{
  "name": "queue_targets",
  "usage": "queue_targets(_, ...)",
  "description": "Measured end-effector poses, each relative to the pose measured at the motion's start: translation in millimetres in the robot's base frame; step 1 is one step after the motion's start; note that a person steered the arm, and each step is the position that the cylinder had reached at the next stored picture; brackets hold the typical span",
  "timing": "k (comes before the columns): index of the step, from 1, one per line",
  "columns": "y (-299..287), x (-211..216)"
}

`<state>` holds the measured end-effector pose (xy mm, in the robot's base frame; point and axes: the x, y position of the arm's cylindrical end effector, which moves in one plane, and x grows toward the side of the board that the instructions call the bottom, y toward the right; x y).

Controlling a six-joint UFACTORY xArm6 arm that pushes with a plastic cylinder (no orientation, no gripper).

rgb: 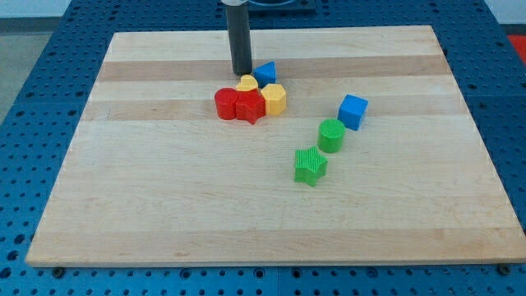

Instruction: Move the triangle into the blue cube

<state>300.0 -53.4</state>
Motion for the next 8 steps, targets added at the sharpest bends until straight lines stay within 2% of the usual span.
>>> queue_targets(2, 10.7, 18.2)
queue_targets(5, 95.9, 24.0)
queue_targets(8, 157.4, 71.6)
